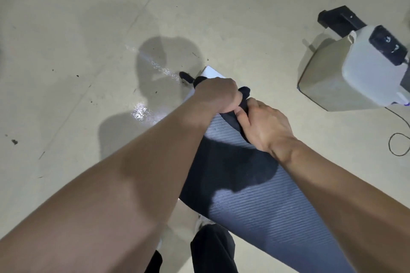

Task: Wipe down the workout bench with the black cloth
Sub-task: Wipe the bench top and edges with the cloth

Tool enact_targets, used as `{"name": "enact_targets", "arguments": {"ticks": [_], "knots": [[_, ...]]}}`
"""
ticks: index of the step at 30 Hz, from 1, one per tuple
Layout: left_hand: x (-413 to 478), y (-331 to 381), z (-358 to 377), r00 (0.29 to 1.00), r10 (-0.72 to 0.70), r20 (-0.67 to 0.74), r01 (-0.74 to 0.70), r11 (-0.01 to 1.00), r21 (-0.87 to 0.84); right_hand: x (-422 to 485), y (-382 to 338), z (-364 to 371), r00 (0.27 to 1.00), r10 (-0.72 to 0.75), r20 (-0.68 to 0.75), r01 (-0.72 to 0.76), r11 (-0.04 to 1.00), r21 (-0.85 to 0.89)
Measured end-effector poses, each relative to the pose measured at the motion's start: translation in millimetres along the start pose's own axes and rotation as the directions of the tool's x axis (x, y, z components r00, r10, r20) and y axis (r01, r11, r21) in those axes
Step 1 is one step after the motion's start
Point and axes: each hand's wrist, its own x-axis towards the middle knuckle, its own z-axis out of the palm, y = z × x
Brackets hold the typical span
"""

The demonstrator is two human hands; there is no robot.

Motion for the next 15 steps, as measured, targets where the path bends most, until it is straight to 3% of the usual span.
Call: {"name": "enact_targets", "arguments": {"ticks": [6,11,15], "knots": [[-21.8,-28.4,2.3,0.970,0.034,-0.240,-0.020,0.998,0.061,-0.8,-9.4,-1.4,0.999,0.045,-0.012,-0.043,0.994,0.099],[-60.1,-82.4,13.0,0.959,-0.049,-0.279,0.003,0.987,-0.163,21.2,-66.4,-8.0,0.996,-0.061,-0.069,0.067,0.994,0.089],[-98.7,-123.8,38.8,0.944,-0.120,-0.306,0.006,0.937,-0.348,23.0,-100.0,-6.8,0.967,-0.243,-0.082,0.234,0.967,-0.103]]}}
